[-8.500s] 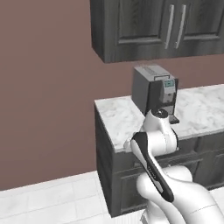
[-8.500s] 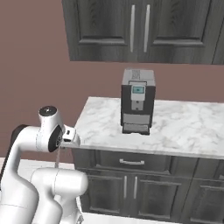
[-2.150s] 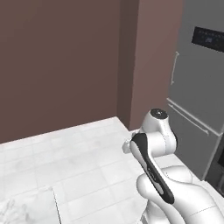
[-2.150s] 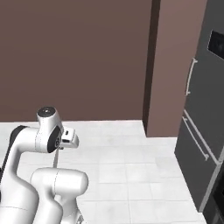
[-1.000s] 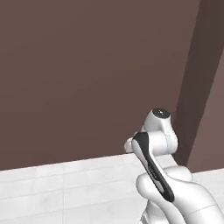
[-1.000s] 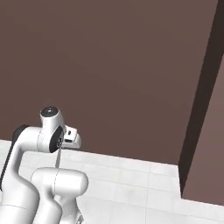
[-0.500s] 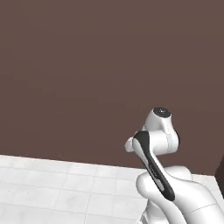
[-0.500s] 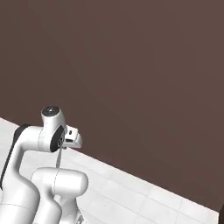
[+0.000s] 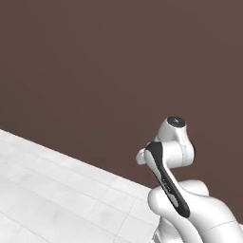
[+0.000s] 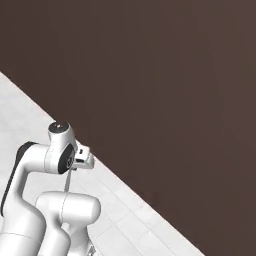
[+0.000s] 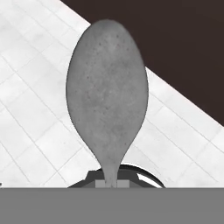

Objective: Take the fork and place it on the left side of the plate. Then take the spoon and place it on the right side of the plate. Make sure they're directly next to the plate.

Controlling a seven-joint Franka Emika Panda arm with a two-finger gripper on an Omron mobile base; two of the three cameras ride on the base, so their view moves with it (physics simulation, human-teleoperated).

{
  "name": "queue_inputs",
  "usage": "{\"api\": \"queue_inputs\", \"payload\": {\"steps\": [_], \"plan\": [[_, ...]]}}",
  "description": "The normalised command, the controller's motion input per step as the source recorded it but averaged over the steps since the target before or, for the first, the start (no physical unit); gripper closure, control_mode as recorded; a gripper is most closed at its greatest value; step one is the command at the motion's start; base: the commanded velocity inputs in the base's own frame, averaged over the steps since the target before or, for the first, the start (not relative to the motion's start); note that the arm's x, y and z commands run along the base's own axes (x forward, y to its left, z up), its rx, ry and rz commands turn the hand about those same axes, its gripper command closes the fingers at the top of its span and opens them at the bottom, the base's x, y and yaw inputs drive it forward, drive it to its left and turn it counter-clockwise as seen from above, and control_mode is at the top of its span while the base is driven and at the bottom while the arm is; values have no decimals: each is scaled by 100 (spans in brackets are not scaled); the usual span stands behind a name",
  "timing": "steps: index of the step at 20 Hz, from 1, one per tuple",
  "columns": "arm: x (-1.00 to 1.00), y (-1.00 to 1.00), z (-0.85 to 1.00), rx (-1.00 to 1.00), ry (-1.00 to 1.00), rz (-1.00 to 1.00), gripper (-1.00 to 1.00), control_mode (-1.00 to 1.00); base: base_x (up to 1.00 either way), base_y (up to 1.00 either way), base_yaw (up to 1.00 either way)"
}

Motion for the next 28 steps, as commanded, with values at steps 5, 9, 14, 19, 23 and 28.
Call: {"api": "queue_inputs", "payload": {"steps": [5, 9, 14, 19, 23, 28], "plan": [[0, 0, 0, 0, 0, 0, 100, 100, 63, 0, 61], [0, 0, 0, 0, 0, 0, 100, 100, 65, 0, 59], [0, 0, 0, 0, 0, 0, 100, 100, 68, 0, 55], [0, 0, 0, 0, 0, 0, 100, 100, 75, 1, 48], [0, 0, 0, 0, 0, 0, 100, 100, 81, 2, 40], [0, 0, 0, 0, 0, 0, 100, 100, 81, 3, 40]]}}
